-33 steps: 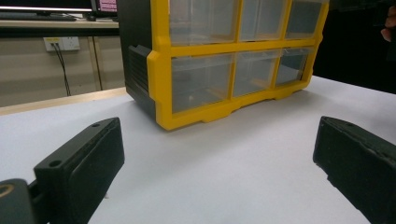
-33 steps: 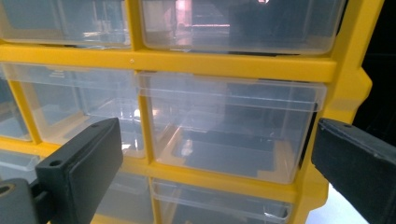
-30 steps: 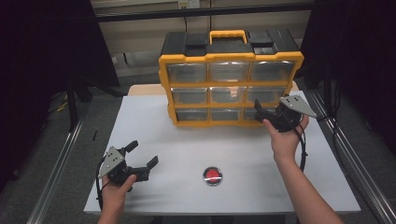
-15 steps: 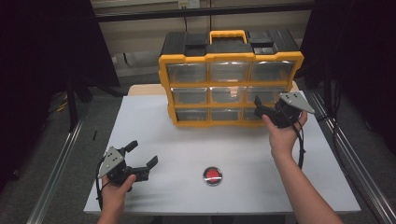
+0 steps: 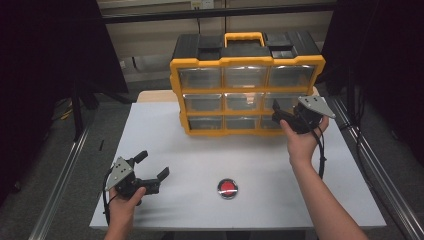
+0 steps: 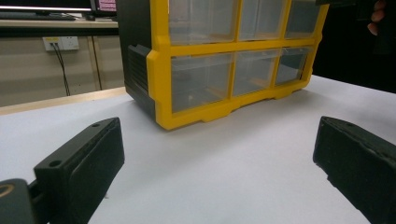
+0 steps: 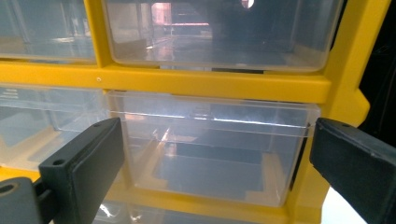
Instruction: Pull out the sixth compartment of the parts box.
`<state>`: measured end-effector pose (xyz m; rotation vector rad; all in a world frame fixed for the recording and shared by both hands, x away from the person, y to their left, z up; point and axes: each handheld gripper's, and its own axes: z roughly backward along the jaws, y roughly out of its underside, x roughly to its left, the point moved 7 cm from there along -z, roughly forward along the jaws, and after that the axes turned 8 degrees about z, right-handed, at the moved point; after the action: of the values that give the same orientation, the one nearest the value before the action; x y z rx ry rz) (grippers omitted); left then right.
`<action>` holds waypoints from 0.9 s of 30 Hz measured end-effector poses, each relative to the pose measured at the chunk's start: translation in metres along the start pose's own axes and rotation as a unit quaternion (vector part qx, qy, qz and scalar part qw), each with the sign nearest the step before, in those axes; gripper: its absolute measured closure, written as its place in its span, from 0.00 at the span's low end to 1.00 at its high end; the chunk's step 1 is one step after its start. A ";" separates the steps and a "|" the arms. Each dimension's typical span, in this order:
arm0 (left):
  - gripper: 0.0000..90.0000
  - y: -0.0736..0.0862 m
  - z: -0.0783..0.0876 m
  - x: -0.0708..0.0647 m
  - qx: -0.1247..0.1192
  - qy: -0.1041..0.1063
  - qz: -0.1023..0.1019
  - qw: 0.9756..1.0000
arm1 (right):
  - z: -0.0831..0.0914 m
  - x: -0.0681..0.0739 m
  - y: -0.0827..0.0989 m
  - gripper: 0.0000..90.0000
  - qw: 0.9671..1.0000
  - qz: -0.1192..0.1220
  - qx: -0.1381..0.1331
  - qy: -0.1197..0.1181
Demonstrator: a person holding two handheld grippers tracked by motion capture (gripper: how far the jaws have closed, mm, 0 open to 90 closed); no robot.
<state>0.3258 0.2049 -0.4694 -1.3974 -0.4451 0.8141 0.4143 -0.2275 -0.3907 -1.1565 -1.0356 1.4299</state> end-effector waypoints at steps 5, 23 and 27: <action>0.02 0.000 0.000 0.000 0.001 0.000 0.000 1.000 | 0.000 -0.001 -0.001 0.03 1.000 0.022 0.002 0.011; 0.02 0.001 0.000 0.000 0.002 0.001 0.003 1.000 | -0.001 0.005 -0.009 0.06 0.989 0.143 -0.007 0.040; 0.02 0.001 0.000 0.000 0.003 0.000 0.002 1.000 | 0.000 0.007 -0.011 0.07 0.983 0.178 -0.008 0.046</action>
<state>0.3260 0.2051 -0.4701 -1.3937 -0.4400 0.8178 0.4160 -0.2190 -0.3809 -1.4603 -0.8021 1.6270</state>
